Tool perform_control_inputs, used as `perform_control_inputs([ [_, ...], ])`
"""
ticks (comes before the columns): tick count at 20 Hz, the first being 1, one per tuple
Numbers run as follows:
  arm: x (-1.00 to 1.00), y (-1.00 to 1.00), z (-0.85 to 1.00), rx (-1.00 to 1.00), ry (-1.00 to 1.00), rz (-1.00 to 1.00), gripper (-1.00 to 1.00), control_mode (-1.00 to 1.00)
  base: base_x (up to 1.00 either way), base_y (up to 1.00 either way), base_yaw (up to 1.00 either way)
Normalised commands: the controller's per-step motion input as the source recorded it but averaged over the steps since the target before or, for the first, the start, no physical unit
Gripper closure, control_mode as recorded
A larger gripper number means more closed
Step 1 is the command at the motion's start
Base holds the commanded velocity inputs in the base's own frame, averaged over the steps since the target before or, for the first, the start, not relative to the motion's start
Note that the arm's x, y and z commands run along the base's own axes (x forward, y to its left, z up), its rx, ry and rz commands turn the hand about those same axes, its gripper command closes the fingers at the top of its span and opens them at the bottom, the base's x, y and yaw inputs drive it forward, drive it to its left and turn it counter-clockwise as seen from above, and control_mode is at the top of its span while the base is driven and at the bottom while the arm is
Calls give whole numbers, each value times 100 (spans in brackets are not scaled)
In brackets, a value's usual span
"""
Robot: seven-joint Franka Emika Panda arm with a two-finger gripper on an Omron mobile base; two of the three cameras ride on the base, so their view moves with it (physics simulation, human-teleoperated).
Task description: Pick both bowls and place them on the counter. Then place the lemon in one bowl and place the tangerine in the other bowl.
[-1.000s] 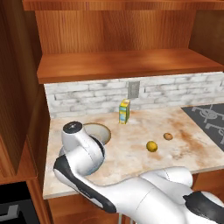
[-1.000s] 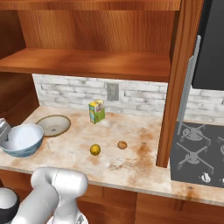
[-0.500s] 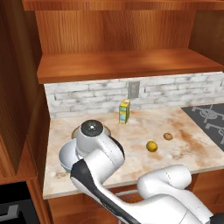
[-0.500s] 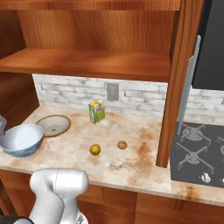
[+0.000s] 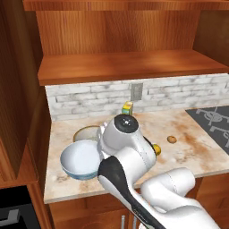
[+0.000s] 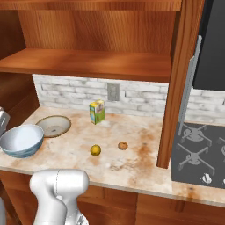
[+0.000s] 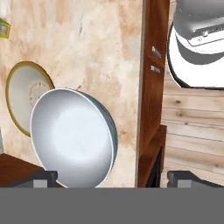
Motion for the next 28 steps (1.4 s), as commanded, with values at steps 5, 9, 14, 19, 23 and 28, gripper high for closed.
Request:
perform_control_inputs([
  [5,-5,-43,48,0,-4,0,-100,-100,0,0,0],
  [9,0,-42,35,0,-8,0,-100,-100,0,0,0],
  [14,0,-46,31,0,-14,0,-100,-100,0,0,0],
  [19,-1,-55,20,0,-15,3,-100,-100,0,0,0],
  [23,0,-53,5,0,-9,18,-100,-100,0,0,0],
  [28,0,-53,2,-1,-8,30,-100,-100,0,0,0],
])
